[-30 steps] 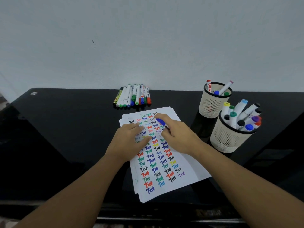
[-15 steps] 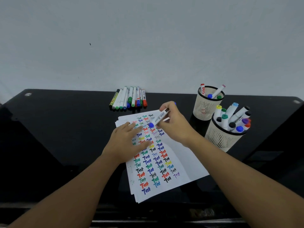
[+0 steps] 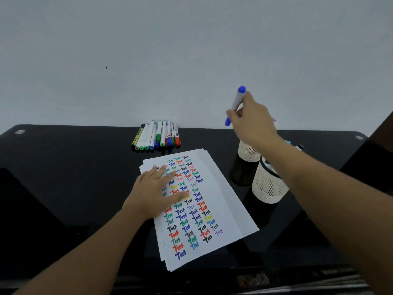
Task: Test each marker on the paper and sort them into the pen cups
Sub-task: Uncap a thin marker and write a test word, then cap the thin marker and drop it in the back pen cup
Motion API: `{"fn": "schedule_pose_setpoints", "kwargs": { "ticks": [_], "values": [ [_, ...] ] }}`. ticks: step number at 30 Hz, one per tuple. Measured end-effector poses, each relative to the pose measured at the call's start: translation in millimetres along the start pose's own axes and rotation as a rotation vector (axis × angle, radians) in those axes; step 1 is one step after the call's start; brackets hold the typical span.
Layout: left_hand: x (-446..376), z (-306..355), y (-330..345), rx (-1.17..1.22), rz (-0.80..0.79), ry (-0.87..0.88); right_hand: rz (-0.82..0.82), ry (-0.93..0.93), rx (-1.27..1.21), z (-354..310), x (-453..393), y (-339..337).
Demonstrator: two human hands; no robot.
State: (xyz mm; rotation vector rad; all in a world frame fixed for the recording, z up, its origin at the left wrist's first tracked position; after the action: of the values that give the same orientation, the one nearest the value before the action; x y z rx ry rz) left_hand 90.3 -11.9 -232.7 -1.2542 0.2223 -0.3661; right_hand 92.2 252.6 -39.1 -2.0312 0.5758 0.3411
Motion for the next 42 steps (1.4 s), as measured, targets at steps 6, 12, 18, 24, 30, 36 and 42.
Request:
{"fn": "schedule_pose_setpoints", "kwargs": {
  "ticks": [6, 12, 18, 24, 30, 36, 42],
  "values": [
    [-0.6, -0.8, -0.5, 0.014, 0.009, 0.004, -0.005, 0.159, 0.101, 52.6, -25.2, -17.7],
    [-1.2, -1.9, -0.6, 0.021, 0.011, 0.001, -0.085, 0.191, 0.159, 73.1, -25.6, -6.1],
    [-1.4, -1.7, -1.1, 0.027, 0.017, -0.002, -0.110, 0.212, 0.124, 78.3, -28.2, -4.9],
    [-1.7, -5.2, -1.2, 0.075, 0.063, -0.010, -0.057, 0.135, 0.097, 56.6, -27.9, -2.9],
    [0.8, -8.2, -6.3, 0.118, 0.113, -0.051, -0.215, -0.035, 0.077, 6.5, -18.3, 29.7],
    [-0.8, -11.8, -5.0, 0.144, 0.114, -0.083, -0.617, -0.180, 0.204, -20.3, 0.2, 114.0],
    [-4.6, -16.2, -2.1, 0.142, 0.144, -0.078, -0.665, -0.210, 0.273, -15.9, 0.9, 194.6]
  ]
}}
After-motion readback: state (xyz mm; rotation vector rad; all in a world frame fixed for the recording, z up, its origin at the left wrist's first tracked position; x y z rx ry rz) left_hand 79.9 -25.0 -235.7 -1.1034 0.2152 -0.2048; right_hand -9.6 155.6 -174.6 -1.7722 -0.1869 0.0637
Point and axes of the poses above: each hand's wrist, its own x-axis away from the middle knuckle, its own y-axis out of the palm, z = x × y, the point moved 7 cm from there along -x, towards the middle knuckle, and after that the axes turned 2 degrees about z, right-handed, at the moved point
